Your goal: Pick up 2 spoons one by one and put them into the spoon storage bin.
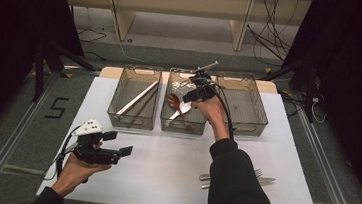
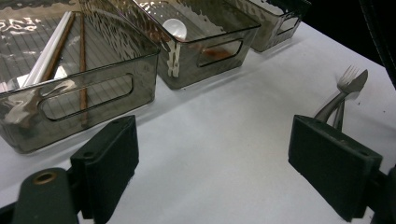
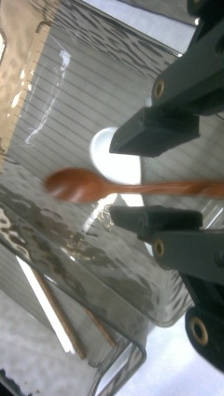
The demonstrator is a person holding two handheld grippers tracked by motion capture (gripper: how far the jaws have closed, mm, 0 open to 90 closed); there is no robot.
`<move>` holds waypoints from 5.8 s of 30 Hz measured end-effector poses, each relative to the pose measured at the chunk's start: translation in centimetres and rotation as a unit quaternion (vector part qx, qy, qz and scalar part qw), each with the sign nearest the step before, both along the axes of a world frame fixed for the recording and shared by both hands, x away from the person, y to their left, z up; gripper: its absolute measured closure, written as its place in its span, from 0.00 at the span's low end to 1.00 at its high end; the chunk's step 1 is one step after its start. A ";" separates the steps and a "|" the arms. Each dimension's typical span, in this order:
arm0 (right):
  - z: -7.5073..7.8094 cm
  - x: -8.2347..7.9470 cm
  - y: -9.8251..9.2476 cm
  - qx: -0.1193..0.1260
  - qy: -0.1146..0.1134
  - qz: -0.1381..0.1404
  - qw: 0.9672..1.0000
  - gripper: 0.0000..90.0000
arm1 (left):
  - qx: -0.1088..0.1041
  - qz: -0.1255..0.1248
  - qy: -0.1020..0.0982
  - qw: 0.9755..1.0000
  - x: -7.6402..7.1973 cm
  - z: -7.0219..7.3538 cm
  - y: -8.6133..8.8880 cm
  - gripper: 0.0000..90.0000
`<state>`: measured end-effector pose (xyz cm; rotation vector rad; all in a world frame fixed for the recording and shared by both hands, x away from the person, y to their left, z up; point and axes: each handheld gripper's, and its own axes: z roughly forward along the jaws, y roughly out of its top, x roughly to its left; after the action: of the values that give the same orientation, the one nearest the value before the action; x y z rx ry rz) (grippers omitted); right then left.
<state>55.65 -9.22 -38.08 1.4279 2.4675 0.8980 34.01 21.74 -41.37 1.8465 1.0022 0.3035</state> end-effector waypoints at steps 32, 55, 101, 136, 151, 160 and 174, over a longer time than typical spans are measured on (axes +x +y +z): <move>0.6 -13.8 -8.7 0.005 -0.036 0.146 0.989 0.41 | 0.004 0.002 -0.001 1.000 0.2 0.0 -0.2 0.17; -5.4 -17.2 -10.2 -0.047 0.000 0.105 0.993 0.99 | 0.013 -0.002 -0.002 1.000 0.1 0.0 -0.4 0.17; -6.7 -18.0 -11.5 -0.139 0.058 0.195 0.969 0.53 | 0.016 -0.005 0.001 1.000 0.2 -0.1 -0.5 0.17; -7.3 -17.5 -10.5 -0.169 0.054 0.203 0.963 0.60 | 0.020 -0.003 0.000 1.000 0.2 -0.2 -0.7 0.17; -7.5 -17.3 -9.7 -0.201 0.076 0.233 0.948 0.82 | 0.021 -0.004 0.003 1.000 0.2 -0.2 -0.7 0.17; -7.4 -17.2 -9.7 -0.197 0.078 0.249 0.945 0.93 | 0.021 -0.005 0.004 1.000 0.2 -0.2 -0.8 0.17; -6.0 -16.9 -10.8 -0.171 0.060 0.198 0.963 0.94 | 0.021 -0.004 0.003 1.000 0.3 -0.2 -0.7 0.17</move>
<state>38.70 -20.05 -44.05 0.9184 2.8779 0.4113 34.27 21.00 -41.54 1.8900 0.9990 0.3177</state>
